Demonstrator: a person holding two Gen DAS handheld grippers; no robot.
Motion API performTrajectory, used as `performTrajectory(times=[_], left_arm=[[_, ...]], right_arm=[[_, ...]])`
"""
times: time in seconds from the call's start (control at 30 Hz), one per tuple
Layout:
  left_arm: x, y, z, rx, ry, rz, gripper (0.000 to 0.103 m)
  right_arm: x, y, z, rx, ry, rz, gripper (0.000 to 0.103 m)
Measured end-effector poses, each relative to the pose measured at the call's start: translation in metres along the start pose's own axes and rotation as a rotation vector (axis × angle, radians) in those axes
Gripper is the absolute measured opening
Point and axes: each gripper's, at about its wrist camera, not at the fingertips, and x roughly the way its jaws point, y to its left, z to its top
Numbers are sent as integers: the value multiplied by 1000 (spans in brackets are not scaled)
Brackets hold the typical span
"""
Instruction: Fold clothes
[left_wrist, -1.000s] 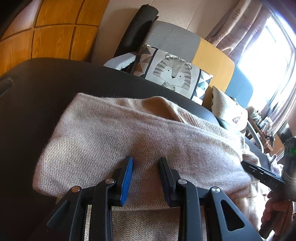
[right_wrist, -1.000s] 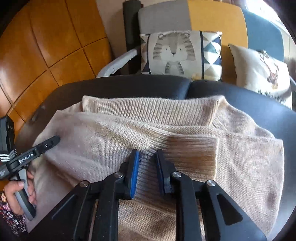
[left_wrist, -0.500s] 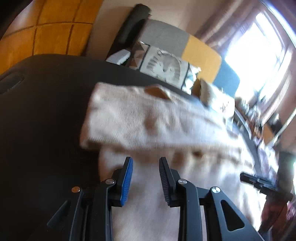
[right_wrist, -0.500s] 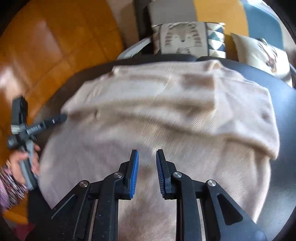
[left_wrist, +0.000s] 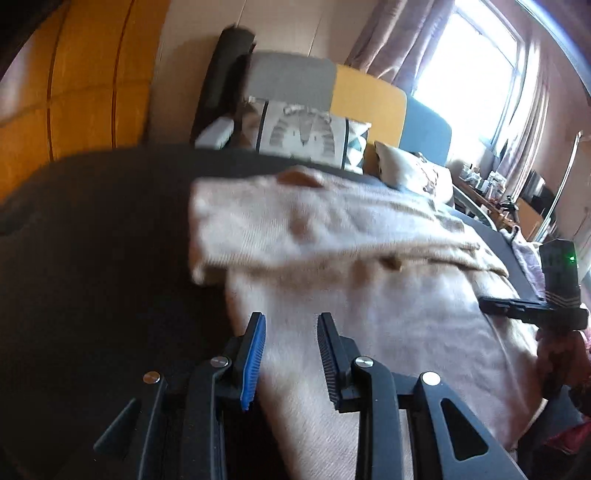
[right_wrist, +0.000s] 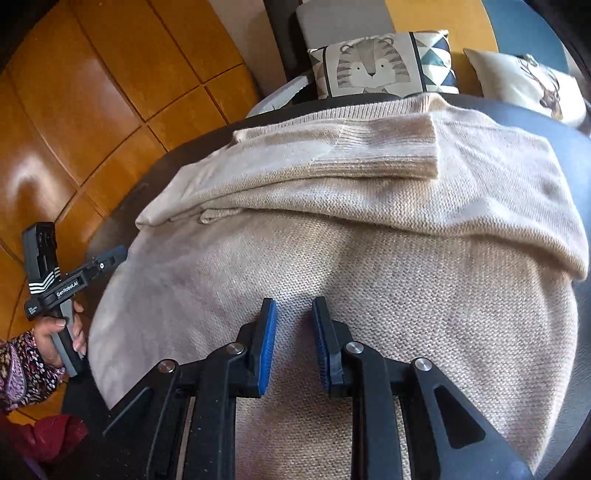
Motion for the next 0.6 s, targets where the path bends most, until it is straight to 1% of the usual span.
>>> performTrajectory(times=[0.03, 0.1, 0.17, 0.23, 0.27, 0.3, 0.37, 0.47, 0.53, 0.6], left_arm=[[4, -7, 5, 21, 8, 1, 29], [3, -11, 7, -9, -1, 7, 29], [1, -12, 8, -52, -16, 11, 29], [-14, 1, -2, -142, -51, -1, 29], [-25, 9, -10, -191, -69, -2, 29], [-33, 15, -17, -220, -78, 10, 29], [-45, 27, -32, -267, -79, 29, 29], [-57, 44, -52, -349, -66, 26, 29], [-68, 56, -65, -400, -78, 48, 29], [-78, 69, -76, -460, -98, 58, 29]], right_arm=[[-2, 4, 1, 6, -1, -24, 22], [-5, 14, 2, 24, -20, -50, 22], [-11, 30, 2, 43, -54, -19, 22], [-12, 56, 8, 8, -62, 32, 22], [-9, 70, 12, -30, -53, 56, 22], [-5, 84, 17, -71, -41, 79, 22], [12, 127, 31, -187, -10, 123, 22], [49, 174, 48, -235, 92, 167, 22], [69, 201, 48, -233, 175, 207, 22], [78, 226, 37, -276, 208, 213, 23]])
